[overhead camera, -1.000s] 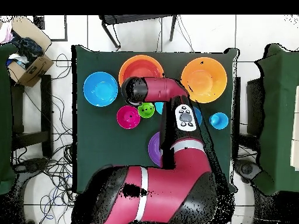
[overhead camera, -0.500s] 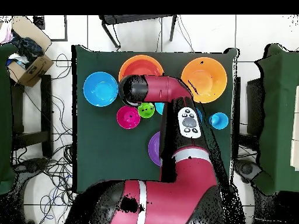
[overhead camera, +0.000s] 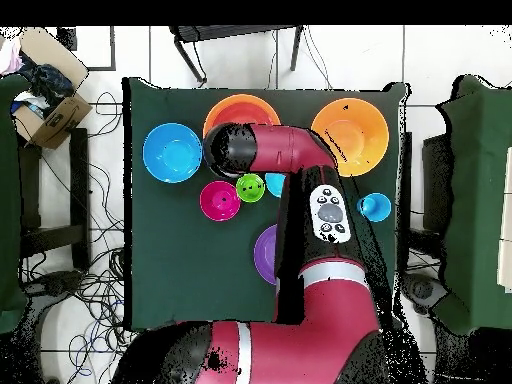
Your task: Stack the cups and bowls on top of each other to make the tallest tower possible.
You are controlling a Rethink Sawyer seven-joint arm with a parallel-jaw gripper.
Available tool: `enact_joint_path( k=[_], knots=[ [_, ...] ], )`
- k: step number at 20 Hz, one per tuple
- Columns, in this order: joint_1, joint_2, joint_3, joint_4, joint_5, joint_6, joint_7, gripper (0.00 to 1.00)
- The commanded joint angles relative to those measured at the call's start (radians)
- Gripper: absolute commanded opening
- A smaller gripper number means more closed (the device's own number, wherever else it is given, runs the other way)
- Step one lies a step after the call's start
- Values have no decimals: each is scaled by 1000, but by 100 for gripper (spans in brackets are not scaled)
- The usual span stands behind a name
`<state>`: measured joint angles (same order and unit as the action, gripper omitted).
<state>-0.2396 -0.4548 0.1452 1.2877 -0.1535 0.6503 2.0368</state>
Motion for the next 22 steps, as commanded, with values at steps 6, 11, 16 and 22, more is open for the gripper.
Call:
enact_joint_path(
  k=[6, 11, 16, 22],
  knots=[
    [-28, -7, 12, 108, -27, 81, -17, 100],
    [-16, -37, -3, 124, -17, 103, 0, 100],
    [-27, -71, -3, 138, 3, 136, 3, 100],
    [-40, -66, 0, 132, -4, 144, -10, 100]
  ],
)
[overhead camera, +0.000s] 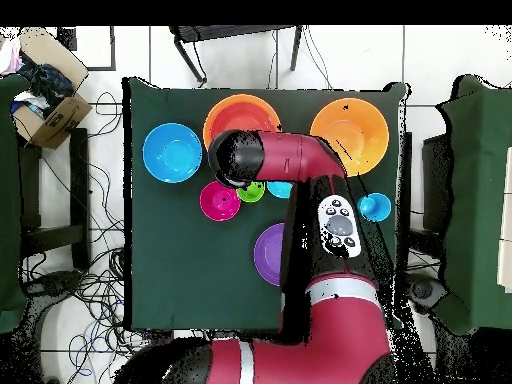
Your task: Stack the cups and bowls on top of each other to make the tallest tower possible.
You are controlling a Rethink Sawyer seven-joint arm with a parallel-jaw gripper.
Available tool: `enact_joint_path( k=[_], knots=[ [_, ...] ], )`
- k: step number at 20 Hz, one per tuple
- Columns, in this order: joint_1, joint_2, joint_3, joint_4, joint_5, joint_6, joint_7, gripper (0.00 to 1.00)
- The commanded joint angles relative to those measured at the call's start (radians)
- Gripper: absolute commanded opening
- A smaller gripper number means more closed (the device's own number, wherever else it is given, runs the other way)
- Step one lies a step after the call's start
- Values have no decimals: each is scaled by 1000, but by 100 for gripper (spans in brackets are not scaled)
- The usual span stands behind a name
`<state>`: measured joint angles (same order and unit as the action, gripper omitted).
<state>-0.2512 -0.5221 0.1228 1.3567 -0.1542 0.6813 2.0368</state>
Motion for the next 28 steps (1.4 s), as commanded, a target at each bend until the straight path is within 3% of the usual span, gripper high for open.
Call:
enact_joint_path(
  k=[1, 8, 28],
  knots=[
    [-33, 12, 21, 61, -9, 103, -12, 100],
    [-73, 67, 19, 64, -47, 31, -34, 100],
    [-130, 95, 38, 101, -99, -42, -48, 100]
  ],
)
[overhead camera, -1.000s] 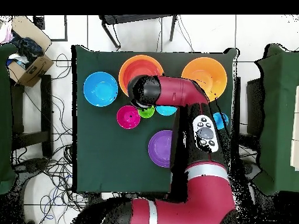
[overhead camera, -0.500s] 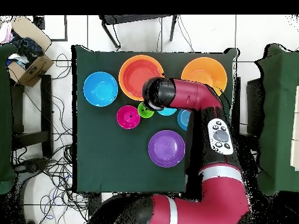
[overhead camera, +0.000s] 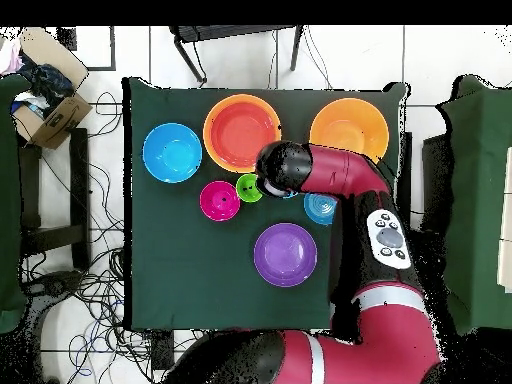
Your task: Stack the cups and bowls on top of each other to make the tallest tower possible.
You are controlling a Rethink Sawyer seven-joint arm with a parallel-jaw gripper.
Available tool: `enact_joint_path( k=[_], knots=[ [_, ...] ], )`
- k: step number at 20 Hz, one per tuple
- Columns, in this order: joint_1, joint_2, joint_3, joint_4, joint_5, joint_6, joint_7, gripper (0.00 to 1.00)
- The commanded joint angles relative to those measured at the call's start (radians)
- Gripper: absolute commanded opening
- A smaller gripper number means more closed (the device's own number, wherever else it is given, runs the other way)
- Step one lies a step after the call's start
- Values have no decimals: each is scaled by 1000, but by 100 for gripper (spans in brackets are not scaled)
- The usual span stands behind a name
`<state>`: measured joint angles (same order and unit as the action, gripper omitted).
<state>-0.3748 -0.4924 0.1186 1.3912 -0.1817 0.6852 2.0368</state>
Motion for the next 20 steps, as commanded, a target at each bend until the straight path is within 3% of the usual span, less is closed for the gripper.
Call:
enact_joint_path(
  k=[1, 9, 14, 20],
  knots=[
    [-7, 74, 42, 60, -72, -47, -45, 100],
    [-27, 81, 45, 83, -72, -33, -67, 100],
    [-64, 48, 87, 110, -104, -37, -169, 100],
    [-125, 19, 179, 122, -123, 34, -289, 100]
  ],
)
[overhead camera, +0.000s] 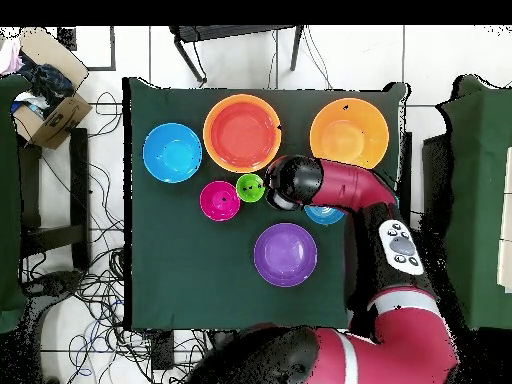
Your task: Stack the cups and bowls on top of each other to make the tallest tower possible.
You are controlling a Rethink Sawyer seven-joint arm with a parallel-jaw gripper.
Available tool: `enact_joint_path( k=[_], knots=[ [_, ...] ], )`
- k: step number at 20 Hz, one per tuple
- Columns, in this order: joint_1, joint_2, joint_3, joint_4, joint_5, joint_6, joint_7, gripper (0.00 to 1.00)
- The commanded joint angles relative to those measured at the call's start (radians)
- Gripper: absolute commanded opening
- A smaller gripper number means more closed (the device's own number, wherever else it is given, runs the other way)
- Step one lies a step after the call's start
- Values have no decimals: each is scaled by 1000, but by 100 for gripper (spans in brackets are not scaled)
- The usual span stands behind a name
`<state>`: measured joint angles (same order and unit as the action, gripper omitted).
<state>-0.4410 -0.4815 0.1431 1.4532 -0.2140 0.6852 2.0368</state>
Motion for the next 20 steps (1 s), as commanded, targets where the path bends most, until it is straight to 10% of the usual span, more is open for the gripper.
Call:
enact_joint_path(
  k=[1, 20],
  knots=[
    [-70, 7, 171, 60, -94, 34, -302, 100],
    [-165, 83, 330, 56, -260, -41, -334, 100]
  ],
)
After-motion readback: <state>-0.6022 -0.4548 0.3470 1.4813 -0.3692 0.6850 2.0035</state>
